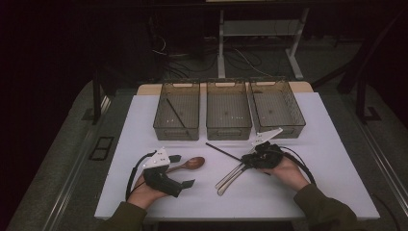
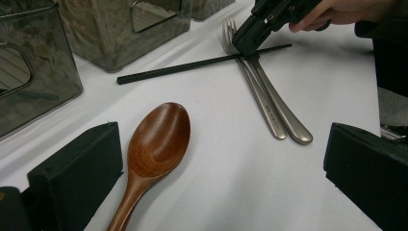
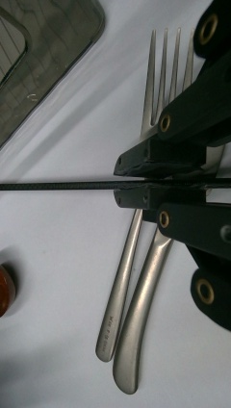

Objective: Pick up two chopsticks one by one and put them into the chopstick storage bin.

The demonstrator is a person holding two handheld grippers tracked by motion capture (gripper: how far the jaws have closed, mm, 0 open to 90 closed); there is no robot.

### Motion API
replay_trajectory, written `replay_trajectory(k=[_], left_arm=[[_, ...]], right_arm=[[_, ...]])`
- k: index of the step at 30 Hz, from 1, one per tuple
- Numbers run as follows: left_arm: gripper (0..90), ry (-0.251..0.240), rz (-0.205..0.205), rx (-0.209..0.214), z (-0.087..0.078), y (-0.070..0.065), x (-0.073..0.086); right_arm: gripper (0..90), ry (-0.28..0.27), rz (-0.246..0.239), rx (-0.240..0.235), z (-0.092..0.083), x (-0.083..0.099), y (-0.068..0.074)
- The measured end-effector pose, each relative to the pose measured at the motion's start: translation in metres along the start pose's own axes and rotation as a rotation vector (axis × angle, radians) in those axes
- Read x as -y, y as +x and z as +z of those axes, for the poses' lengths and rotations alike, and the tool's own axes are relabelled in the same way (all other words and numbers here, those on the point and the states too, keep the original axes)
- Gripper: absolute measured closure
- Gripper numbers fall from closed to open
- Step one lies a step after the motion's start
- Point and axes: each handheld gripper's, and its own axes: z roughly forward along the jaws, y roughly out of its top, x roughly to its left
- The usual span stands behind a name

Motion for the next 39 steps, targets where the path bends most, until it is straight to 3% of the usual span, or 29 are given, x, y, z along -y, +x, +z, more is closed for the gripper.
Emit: replay_trajectory(k=[18,29,39], left_arm=[[0.0,0.001,0.001,0.002,0.000,0.000,0.000],[0.0,0.001,-0.001,0.003,0.000,0.000,0.000],[0.0,0.000,0.000,0.002,0.000,0.000,0.000]], right_arm=[[84.2,0.029,-0.074,0.035,0.004,0.002,0.006],[85.3,0.030,-0.049,0.024,0.003,0.002,0.003],[85.4,-0.023,-0.023,0.004,-0.009,0.000,0.000]])
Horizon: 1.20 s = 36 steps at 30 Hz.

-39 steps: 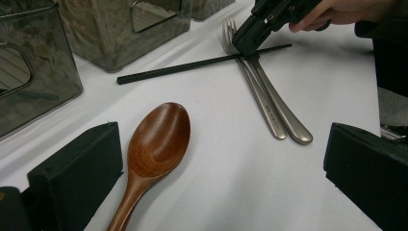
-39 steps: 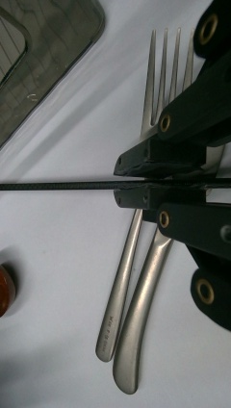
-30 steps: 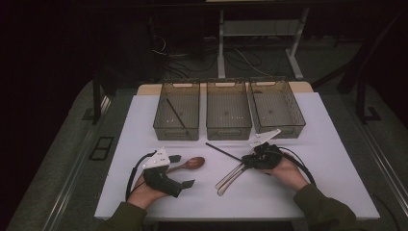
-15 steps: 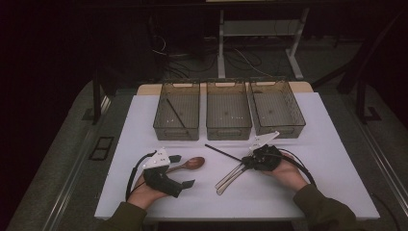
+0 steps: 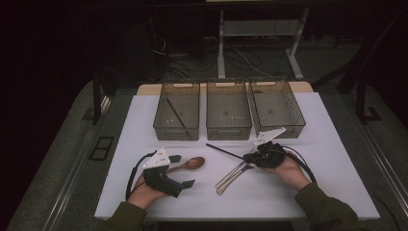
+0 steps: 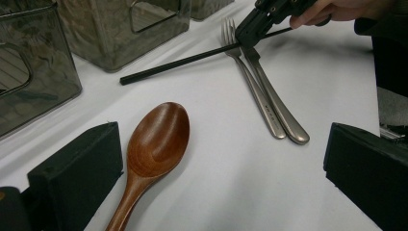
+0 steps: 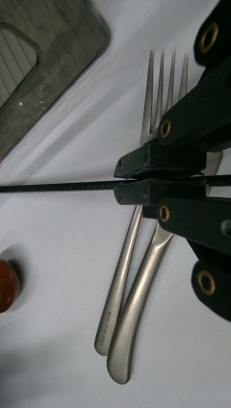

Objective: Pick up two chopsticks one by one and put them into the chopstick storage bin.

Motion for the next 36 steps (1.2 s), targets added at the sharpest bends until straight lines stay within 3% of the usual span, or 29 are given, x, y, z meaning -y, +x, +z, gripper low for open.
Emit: replay_trajectory(k=[21,36], left_arm=[[0.0,0.001,-0.001,-0.002,0.000,0.000,0.000],[0.0,0.004,0.001,-0.003,0.000,0.000,0.001]], right_arm=[[85.4,-0.126,0.022,-0.041,-0.026,-0.008,0.000],[85.3,-0.205,0.031,-0.041,-0.042,-0.018,0.002]])
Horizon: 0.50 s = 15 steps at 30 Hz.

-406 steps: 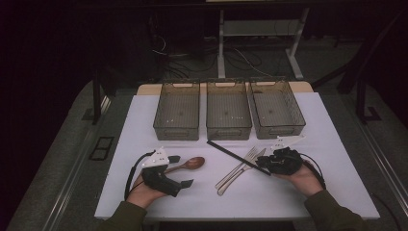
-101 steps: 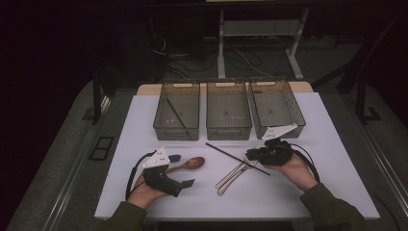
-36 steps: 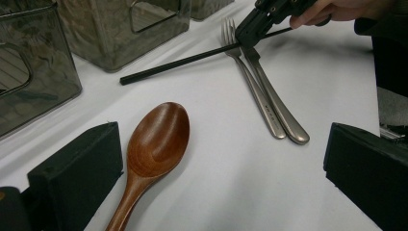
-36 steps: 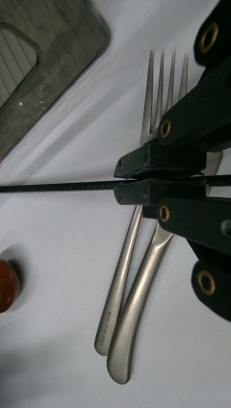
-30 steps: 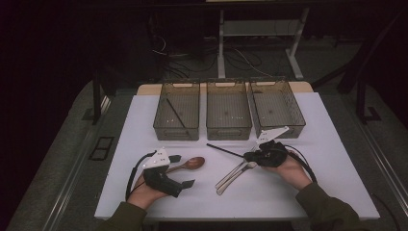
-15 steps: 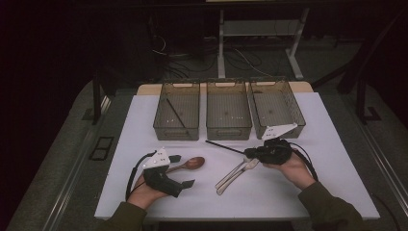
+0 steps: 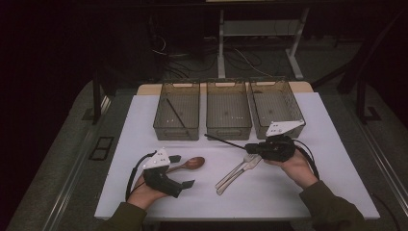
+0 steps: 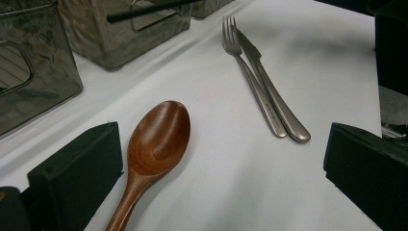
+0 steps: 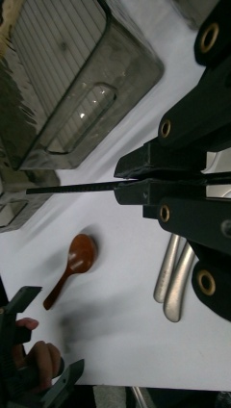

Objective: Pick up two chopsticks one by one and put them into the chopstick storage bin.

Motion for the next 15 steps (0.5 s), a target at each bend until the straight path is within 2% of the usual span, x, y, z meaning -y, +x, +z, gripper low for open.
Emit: replay_trajectory(k=[15], left_arm=[[0.0,-0.002,-0.002,-0.001,0.001,0.001,0.000]], right_arm=[[85.4,-0.047,0.004,0.004,-0.003,-0.013,-0.002]])
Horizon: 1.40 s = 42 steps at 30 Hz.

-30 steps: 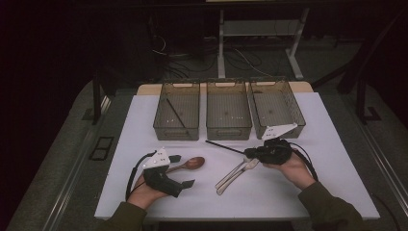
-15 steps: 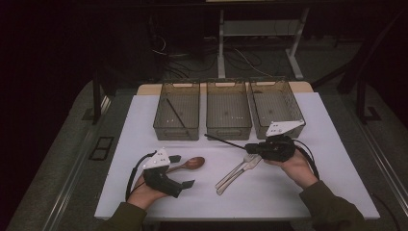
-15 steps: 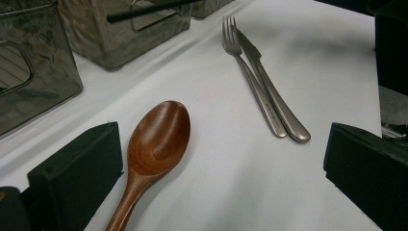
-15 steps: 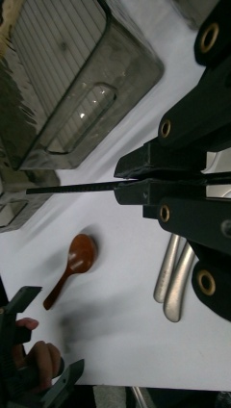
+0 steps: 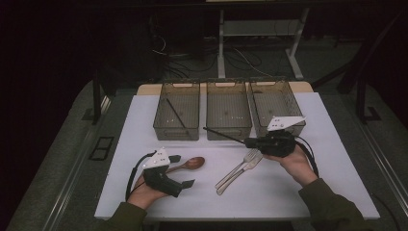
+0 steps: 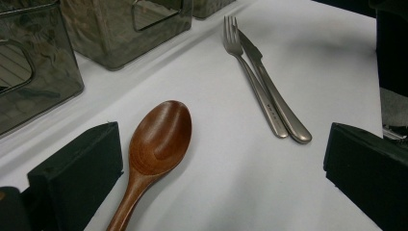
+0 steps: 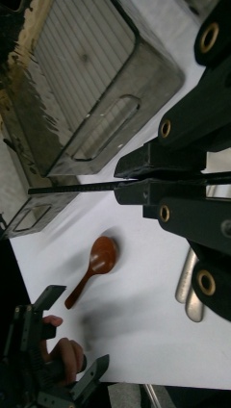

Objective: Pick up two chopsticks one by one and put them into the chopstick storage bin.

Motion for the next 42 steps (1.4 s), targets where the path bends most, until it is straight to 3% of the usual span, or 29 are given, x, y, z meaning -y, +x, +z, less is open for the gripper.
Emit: replay_trajectory(k=[14,31,42], left_arm=[[0.0,-0.001,0.001,-0.003,0.001,-0.001,0.000],[0.0,-0.006,-0.007,0.002,0.001,-0.001,0.000],[0.0,-0.011,-0.007,0.007,0.000,-0.001,-0.001]], right_arm=[[85.3,-0.039,-0.025,0.035,0.013,-0.028,-0.003],[85.3,-0.044,-0.019,0.053,0.052,-0.060,0.001],[85.3,-0.017,-0.012,0.092,0.080,-0.084,-0.001]])
